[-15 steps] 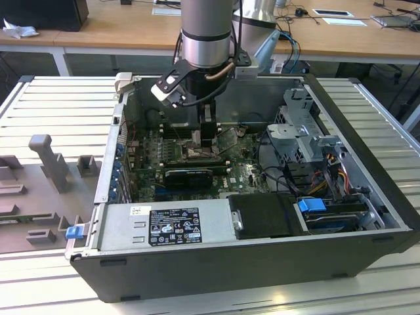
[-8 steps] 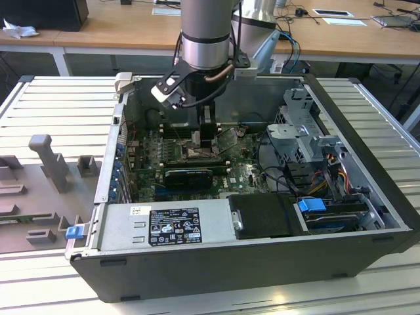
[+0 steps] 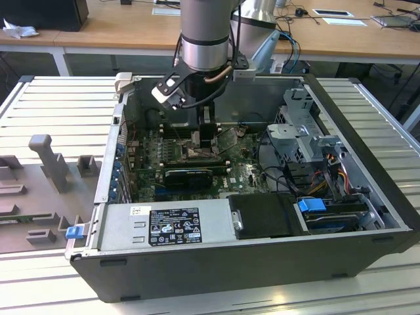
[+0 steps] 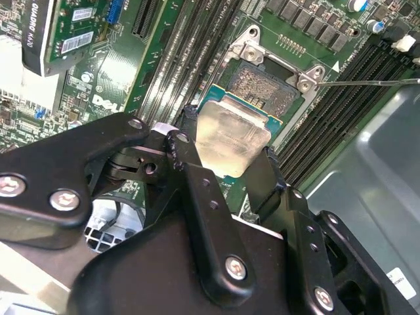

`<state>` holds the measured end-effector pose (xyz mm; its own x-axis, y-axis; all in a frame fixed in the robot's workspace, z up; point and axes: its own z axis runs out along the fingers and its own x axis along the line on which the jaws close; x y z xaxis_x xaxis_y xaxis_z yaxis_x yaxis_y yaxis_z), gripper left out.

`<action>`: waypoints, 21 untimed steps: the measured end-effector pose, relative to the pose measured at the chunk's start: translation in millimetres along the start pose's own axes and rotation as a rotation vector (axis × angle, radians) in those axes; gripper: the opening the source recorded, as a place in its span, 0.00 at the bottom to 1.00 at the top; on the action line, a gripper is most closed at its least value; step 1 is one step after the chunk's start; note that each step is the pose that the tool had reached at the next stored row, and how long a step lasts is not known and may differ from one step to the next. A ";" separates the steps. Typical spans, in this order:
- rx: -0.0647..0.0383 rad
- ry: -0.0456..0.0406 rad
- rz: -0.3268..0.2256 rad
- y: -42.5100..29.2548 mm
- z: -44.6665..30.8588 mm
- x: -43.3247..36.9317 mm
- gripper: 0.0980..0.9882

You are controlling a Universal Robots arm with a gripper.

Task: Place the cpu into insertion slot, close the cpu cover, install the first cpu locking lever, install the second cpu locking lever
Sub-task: 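Place the cpu into insertion slot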

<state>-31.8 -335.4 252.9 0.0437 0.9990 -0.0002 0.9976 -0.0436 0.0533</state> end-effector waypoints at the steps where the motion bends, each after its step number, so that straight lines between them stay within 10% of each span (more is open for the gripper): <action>1: 0.000 0.0002 0.000 0.0 1.1 1.1 0.49; 21: 0.000 -0.0007 -0.002 -2.7 26.7 16.7 0.49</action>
<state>-32.4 -318.7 226.1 0.0413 0.9991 -0.0010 0.9977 -0.0412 0.0533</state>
